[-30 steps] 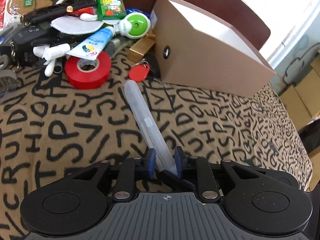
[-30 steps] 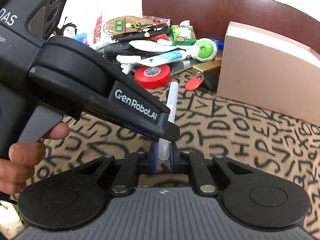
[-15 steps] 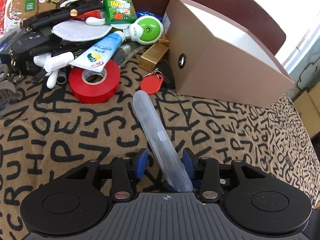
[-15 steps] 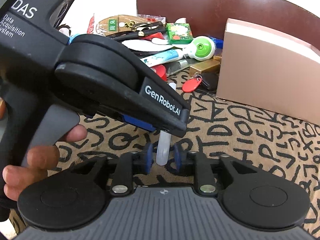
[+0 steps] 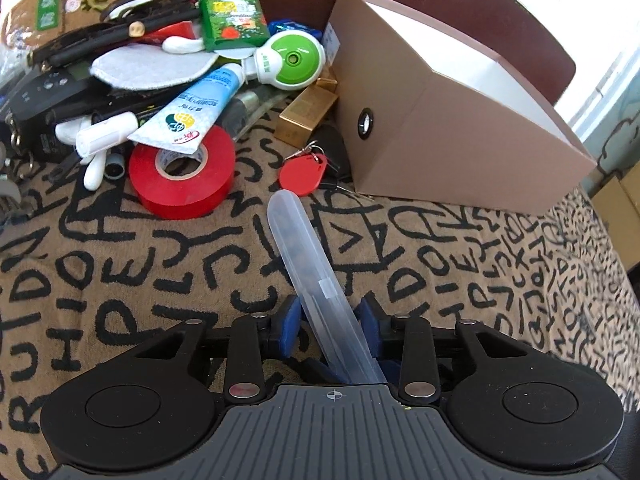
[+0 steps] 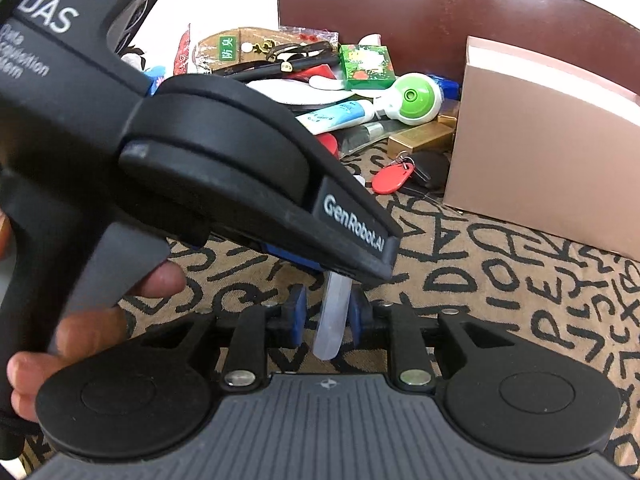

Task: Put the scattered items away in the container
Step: 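Carry the toothbrush case with the left tool into the box and release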

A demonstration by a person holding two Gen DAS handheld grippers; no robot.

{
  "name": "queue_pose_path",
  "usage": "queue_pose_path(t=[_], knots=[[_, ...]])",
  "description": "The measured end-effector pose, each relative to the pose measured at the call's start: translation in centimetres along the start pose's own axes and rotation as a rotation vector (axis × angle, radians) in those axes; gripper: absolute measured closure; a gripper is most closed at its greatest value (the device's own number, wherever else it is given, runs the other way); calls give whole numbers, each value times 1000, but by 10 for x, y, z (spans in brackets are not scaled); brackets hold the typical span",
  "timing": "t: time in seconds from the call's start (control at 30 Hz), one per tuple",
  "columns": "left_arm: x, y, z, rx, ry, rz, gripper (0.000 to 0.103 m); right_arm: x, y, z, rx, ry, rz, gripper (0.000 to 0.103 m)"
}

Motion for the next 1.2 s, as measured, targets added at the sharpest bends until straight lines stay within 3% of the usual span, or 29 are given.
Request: queue_pose_path(t=[0.03, 0.1, 0.4, 0.63, 0.97, 1.2], knots=[[0, -1, 0, -7, 1, -8, 59, -1, 0, -1, -6, 3, 0, 77], [0, -2, 0, -14, 5, -16, 78, -2, -1, -2, -22, 8, -5, 78], [15, -12, 7, -10, -11, -33, 79, 15, 2, 4, 2, -28, 10, 81], [54, -43, -2, -68, -128, -68, 78, 55, -3, -9, 12, -157, 49, 82], [92, -99, -53, -187, -288, -23, 77, 105, -48, -48, -12, -320, 141, 82], [97, -137, -105, -257, -359, 8, 75, 121, -91, -85, -37, -381, 204, 83]])
Point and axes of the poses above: each gripper's, at about its wrist camera, not at the fingertips, and x roughly against the way its jaws point, y to its left, z to its underside, the point moved 4 cm from there along -x, roughly the way its jaws point, and after that the axes turned 14 degrees about y, right-handed, at the moved point
